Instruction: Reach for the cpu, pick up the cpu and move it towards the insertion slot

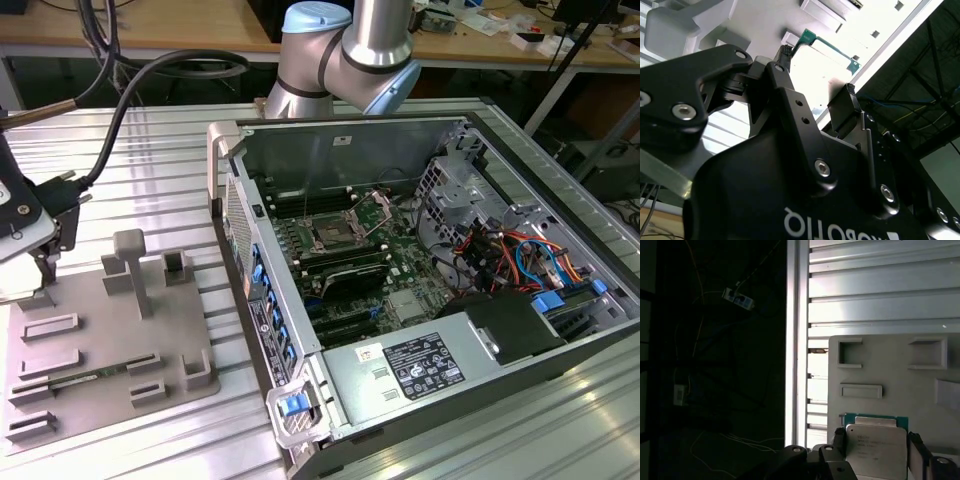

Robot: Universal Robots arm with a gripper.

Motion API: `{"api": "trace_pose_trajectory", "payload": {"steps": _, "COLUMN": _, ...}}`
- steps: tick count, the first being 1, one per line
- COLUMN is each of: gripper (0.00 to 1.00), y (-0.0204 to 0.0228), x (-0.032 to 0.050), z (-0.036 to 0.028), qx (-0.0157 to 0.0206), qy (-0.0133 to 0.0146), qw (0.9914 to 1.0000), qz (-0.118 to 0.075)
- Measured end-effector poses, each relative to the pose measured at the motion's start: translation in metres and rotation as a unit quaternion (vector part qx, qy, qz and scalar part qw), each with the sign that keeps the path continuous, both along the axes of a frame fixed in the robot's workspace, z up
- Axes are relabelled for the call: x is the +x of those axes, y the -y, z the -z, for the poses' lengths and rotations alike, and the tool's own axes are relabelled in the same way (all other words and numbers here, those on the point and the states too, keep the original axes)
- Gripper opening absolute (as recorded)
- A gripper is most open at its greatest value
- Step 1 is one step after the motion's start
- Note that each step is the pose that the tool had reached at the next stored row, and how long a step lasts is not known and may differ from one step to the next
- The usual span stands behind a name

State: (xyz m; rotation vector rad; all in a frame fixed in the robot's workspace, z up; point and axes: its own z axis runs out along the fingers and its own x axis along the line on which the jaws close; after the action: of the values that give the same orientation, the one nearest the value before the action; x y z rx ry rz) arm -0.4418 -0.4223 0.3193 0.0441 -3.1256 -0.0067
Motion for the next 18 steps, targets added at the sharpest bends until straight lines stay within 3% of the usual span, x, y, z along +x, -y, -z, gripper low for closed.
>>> {"api": "trace_pose_trajectory", "payload": {"steps": 7, "gripper": 0.55, "y": 0.0000, "x": 0.0003, "z": -0.0005, "qx": 0.0000, "qy": 0.0000, "qw": 1.00000, "qz": 0.000}}
{"api": "trace_pose_trajectory", "payload": {"steps": 18, "gripper": 0.55, "y": 0.0000, "x": 0.0005, "z": -0.0073, "qx": 0.0000, "qy": 0.0000, "qw": 1.00000, "qz": 0.000}}
